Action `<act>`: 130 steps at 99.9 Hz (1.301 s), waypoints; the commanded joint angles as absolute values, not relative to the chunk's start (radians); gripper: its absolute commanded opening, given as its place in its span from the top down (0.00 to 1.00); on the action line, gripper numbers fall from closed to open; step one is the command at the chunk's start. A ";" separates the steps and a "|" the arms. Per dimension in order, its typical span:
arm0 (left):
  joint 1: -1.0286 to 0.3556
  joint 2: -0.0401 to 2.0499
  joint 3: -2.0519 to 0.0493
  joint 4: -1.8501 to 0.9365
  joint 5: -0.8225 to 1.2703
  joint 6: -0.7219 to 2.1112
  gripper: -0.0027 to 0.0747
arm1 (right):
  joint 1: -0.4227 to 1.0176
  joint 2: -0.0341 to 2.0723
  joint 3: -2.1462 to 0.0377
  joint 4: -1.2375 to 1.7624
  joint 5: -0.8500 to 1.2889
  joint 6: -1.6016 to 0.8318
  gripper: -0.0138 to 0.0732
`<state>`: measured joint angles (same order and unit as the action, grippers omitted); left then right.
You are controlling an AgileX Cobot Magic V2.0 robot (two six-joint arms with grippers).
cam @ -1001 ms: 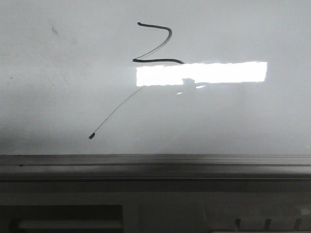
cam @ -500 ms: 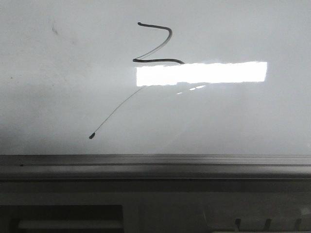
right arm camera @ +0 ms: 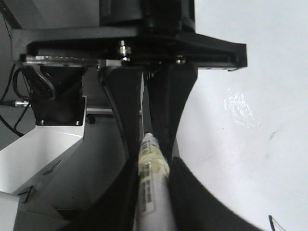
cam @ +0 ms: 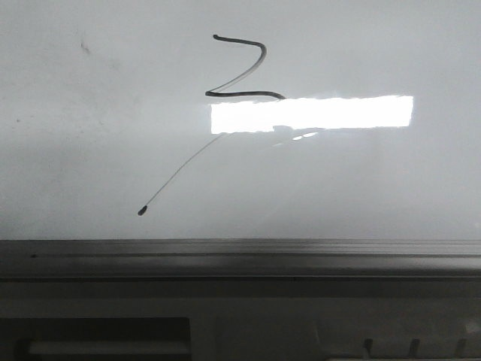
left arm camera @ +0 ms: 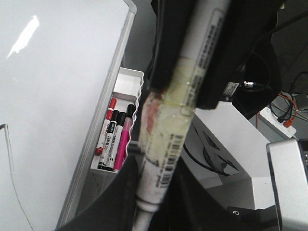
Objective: Write number 3 on whiteboard
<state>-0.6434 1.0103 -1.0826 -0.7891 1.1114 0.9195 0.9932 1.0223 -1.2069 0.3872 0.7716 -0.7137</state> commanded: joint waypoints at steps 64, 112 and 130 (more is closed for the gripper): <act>-0.641 0.964 -0.640 -0.977 0.161 0.570 0.99 | 0.683 0.702 -1.122 0.433 0.508 -0.702 0.90; -0.641 1.043 -0.554 -1.011 0.032 0.570 0.99 | 0.671 0.680 -0.896 0.462 0.300 -0.700 0.90; -0.641 1.095 -0.554 -1.011 0.013 0.570 0.99 | 0.671 0.680 -0.894 0.484 0.287 -0.700 0.90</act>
<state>-0.6434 1.0795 -0.5300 -0.9988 0.0676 0.5799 0.6800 0.6833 -0.8684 0.4572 0.3751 -0.7074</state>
